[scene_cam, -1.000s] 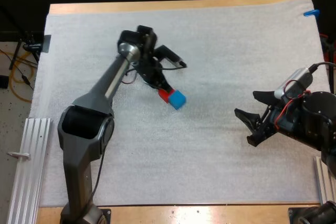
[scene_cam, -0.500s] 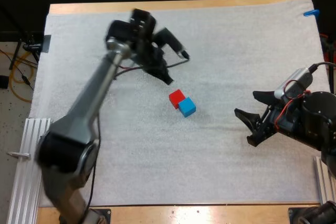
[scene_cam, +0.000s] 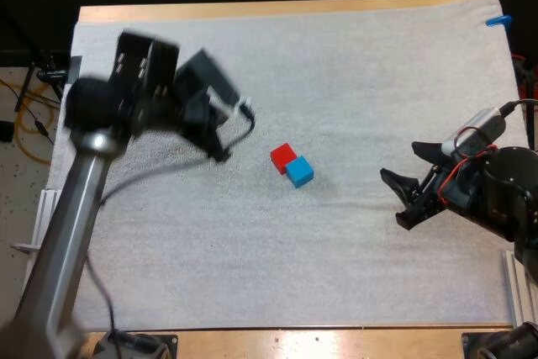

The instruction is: Stack red cube on blue cube

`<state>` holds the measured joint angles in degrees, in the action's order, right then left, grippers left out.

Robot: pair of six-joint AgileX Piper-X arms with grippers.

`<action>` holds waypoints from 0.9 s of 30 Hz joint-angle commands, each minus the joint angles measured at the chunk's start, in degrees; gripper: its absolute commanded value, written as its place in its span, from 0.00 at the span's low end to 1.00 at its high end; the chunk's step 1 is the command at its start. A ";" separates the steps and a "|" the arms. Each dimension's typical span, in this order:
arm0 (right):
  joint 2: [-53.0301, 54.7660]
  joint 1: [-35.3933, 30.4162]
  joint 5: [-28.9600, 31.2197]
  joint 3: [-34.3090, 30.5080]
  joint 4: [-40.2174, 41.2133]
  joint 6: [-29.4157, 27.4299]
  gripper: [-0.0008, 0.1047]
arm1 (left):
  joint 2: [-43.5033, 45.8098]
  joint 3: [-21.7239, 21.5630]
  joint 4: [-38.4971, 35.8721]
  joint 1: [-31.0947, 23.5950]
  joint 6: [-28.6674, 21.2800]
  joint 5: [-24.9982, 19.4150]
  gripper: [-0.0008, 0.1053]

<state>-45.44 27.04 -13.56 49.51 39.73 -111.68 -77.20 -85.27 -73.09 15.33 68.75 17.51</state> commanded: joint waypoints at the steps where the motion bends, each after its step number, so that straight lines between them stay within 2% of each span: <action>1: 0.02 0.08 0.38 0.53 -0.12 0.03 0.58 | 2.66 1.85 -0.30 0.01 0.64 -1.33 0.01; 5: 0.02 0.08 2.87 0.53 -0.12 -0.64 0.58 | 13.02 10.31 -0.30 0.01 2.68 -2.98 0.01; 8: 0.02 0.08 4.50 0.53 0.03 -0.93 0.58 | 20.17 14.52 -0.30 0.01 4.49 -3.55 0.01; 14: 0.02 0.32 4.51 0.53 1.47 -1.32 0.58 | 32.64 19.51 -0.30 0.01 9.15 -3.74 0.01; 19: -0.43 4.12 7.16 0.53 2.21 -1.37 0.58 | 39.93 20.08 -4.32 0.01 10.75 -3.13 0.01; 24: -4.64 9.39 10.83 0.72 0.74 1.76 0.58 | 43.58 20.08 -6.82 0.01 10.77 -3.13 0.02; 27: -9.52 11.59 11.02 2.31 0.29 4.09 0.58 | 43.87 20.08 -6.82 0.01 10.77 -3.13 0.13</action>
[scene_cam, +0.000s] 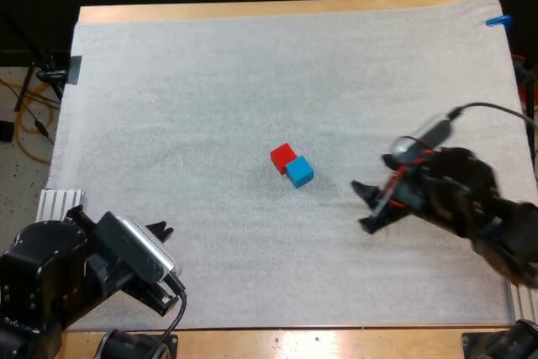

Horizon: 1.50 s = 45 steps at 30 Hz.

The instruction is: Stack red cube on blue cube

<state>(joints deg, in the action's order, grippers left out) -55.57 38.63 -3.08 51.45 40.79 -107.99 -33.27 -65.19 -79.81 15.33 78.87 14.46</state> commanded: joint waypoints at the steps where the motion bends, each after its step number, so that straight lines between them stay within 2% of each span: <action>1: -1.80 0.76 0.95 1.60 -0.76 0.67 0.58 | -0.05 -0.01 -0.10 0.01 0.65 -0.09 0.20; 5: -9.59 2.00 3.53 7.09 -0.76 0.70 0.58 | -0.23 -0.01 0.08 0.01 0.65 -0.09 0.53; 8: -16.06 2.04 4.47 11.40 -0.76 0.70 0.63 | -0.23 -0.01 0.08 0.01 1.02 -0.09 0.60; 12: -23.02 2.25 4.35 16.71 -0.66 0.99 0.72 | -0.23 -0.01 0.08 0.01 1.00 -0.09 0.60; 23: -40.70 4.66 4.31 29.58 1.61 5.23 0.72 | -0.23 -0.01 0.08 0.01 1.00 -0.09 0.60; 31: -48.57 6.91 9.28 31.94 1.42 9.33 0.72 | -0.23 -0.01 0.08 0.01 1.00 -0.09 0.60; 45: -56.48 6.79 11.72 32.60 -2.65 9.39 0.72 | -0.23 -0.01 0.08 0.01 1.69 -0.09 0.60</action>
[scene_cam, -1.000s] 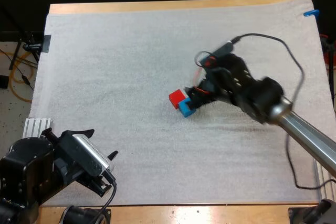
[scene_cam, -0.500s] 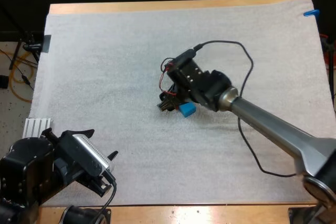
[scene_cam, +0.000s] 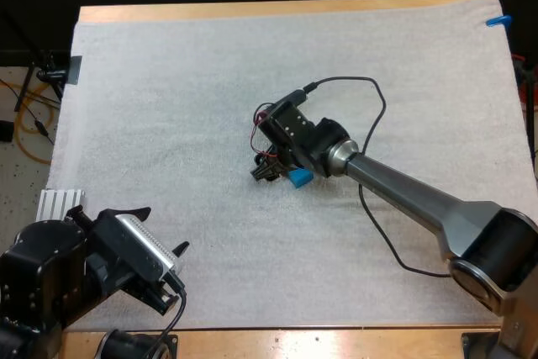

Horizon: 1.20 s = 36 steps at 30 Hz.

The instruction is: Stack red cube on blue cube

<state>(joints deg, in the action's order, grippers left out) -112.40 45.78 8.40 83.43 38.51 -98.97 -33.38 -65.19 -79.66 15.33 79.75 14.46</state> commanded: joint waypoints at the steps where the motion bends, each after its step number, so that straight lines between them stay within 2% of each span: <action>1: -0.20 -0.39 0.40 0.71 -0.60 0.36 0.72 | -0.12 -0.01 -0.08 0.01 0.81 -0.09 0.60; 6: -1.88 -1.05 0.40 1.11 -0.47 0.36 0.71 | -0.12 -0.01 -0.08 0.01 0.81 -0.09 0.60; 9: -1.86 -1.27 0.26 1.44 -0.47 0.36 0.57 | -0.12 -0.01 -0.08 0.01 0.81 -0.09 0.60; 11: -1.86 -1.60 -1.87 1.57 -0.47 0.55 0.45 | -0.12 -0.01 -0.08 0.01 0.81 -0.09 0.60; 13: -1.86 -1.81 -2.75 1.57 -0.47 1.16 0.41 | -0.12 -0.01 -0.08 0.01 0.95 -0.09 0.60; 18: -1.86 -1.80 -2.74 3.05 0.39 1.20 0.40 | -0.12 -0.01 -0.08 0.01 0.95 -0.09 0.60; 26: 0.64 -1.80 -0.93 11.49 6.65 0.86 0.40 | -0.12 -0.01 -0.08 0.01 0.95 -0.09 0.60; 29: 3.17 -1.80 2.27 12.30 8.24 -0.29 0.40 | -0.12 -0.01 -0.08 0.01 0.95 -0.09 0.60; 36: 7.53 -1.60 3.49 12.29 14.69 0.77 0.40 | -0.12 -0.01 0.42 0.01 0.95 -0.09 0.60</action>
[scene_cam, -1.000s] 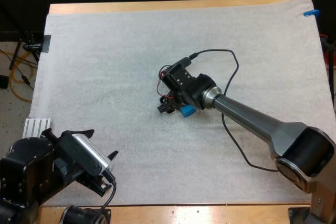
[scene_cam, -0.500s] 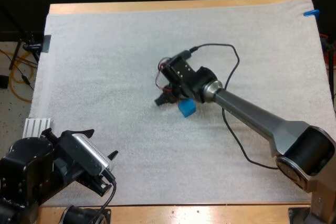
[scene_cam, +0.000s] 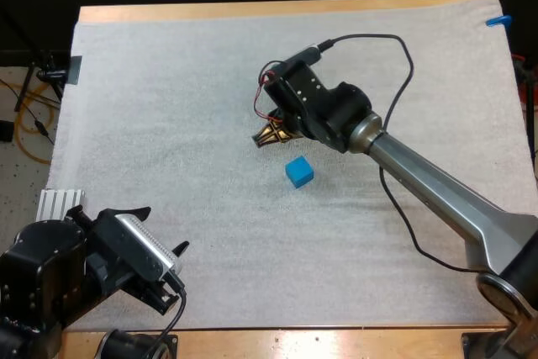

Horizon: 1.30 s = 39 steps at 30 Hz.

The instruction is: Stack red cube on blue cube

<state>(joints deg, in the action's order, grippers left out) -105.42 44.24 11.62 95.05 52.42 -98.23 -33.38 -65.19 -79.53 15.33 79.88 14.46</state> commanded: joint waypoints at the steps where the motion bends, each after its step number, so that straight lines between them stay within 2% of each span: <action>1: 0.96 -0.03 0.40 0.67 1.92 0.54 0.40 | -0.12 -0.01 0.29 0.01 0.83 -0.09 0.60; 12: 1.26 0.13 0.57 -4.37 3.91 3.54 0.40 | -0.12 -0.01 0.28 0.01 0.83 -0.09 0.60; 22: 1.26 3.98 1.44 -10.54 -2.02 4.66 0.40 | -0.12 -0.01 0.28 0.01 0.83 -0.09 0.60; 29: 1.26 4.04 1.82 -13.91 -6.93 5.97 0.40 | -0.12 -0.01 0.28 0.01 0.83 -0.09 0.60; 39: 1.13 4.04 3.40 -14.57 -7.86 5.46 0.40 | -0.12 -0.01 0.28 0.01 0.83 -0.09 0.60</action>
<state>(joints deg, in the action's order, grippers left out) -104.83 48.56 14.54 80.34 44.73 -92.52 -33.38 -65.19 -79.53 15.33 79.88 14.46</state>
